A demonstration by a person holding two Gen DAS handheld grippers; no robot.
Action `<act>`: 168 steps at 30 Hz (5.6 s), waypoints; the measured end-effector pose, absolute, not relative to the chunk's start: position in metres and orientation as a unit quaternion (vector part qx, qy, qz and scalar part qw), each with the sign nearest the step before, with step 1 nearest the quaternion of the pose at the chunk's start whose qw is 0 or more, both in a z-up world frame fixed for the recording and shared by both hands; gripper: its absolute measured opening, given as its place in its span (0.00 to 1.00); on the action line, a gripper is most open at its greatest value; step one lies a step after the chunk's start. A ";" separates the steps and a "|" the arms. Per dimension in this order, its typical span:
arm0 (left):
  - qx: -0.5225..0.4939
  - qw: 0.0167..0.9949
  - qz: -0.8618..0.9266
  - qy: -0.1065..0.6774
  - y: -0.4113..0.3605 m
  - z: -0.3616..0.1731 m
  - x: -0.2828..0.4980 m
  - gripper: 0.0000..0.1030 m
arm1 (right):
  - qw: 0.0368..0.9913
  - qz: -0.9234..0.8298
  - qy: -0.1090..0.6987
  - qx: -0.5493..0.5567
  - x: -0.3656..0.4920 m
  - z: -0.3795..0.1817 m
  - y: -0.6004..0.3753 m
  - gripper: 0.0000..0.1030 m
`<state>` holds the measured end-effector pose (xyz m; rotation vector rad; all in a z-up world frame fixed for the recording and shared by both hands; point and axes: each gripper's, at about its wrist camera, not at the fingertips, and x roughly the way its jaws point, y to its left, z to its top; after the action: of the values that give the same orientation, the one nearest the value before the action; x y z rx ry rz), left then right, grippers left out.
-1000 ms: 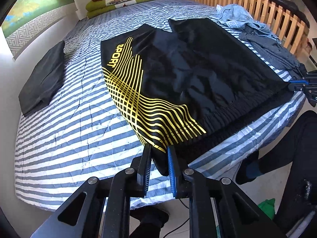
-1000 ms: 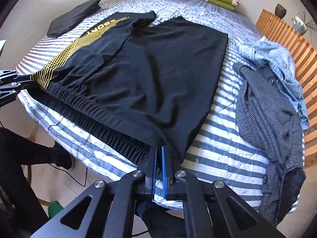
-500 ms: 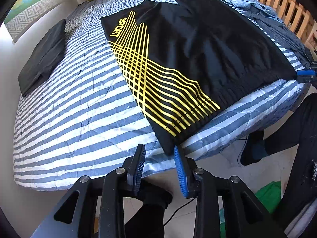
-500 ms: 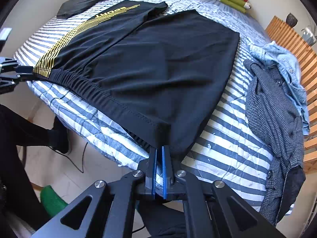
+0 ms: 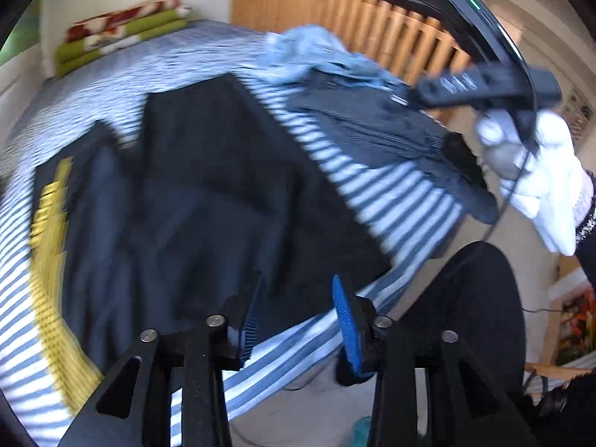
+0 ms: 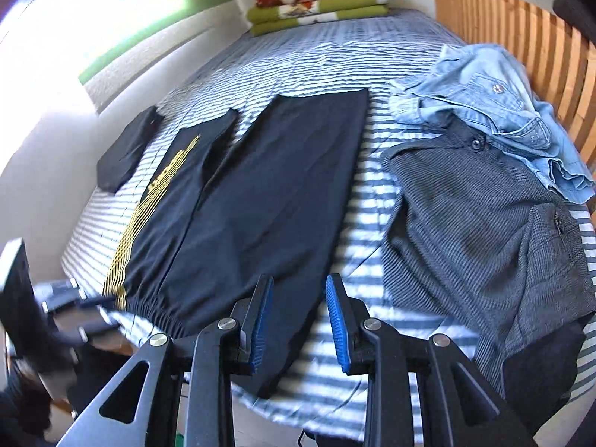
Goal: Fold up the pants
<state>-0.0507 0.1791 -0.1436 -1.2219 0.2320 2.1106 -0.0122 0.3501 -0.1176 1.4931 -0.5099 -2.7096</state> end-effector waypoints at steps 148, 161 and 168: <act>-0.557 0.147 0.795 -0.189 -0.116 -0.208 -0.042 0.05 | 0.236 -0.806 0.223 0.495 -0.039 -0.195 0.016 0.07; -0.510 0.131 0.836 -0.155 -0.112 -0.169 -0.092 0.24 | 0.215 -0.866 0.075 0.445 -0.064 -0.146 0.074 0.21; -0.516 0.131 0.836 -0.132 -0.084 -0.196 -0.175 0.24 | 0.130 -0.888 -0.015 0.440 -0.142 -0.173 0.103 0.21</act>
<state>-0.1753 -0.0837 -0.1957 -1.4991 -0.3843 2.4282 -0.1425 0.1025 -0.1725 1.2796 -0.0431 -2.5817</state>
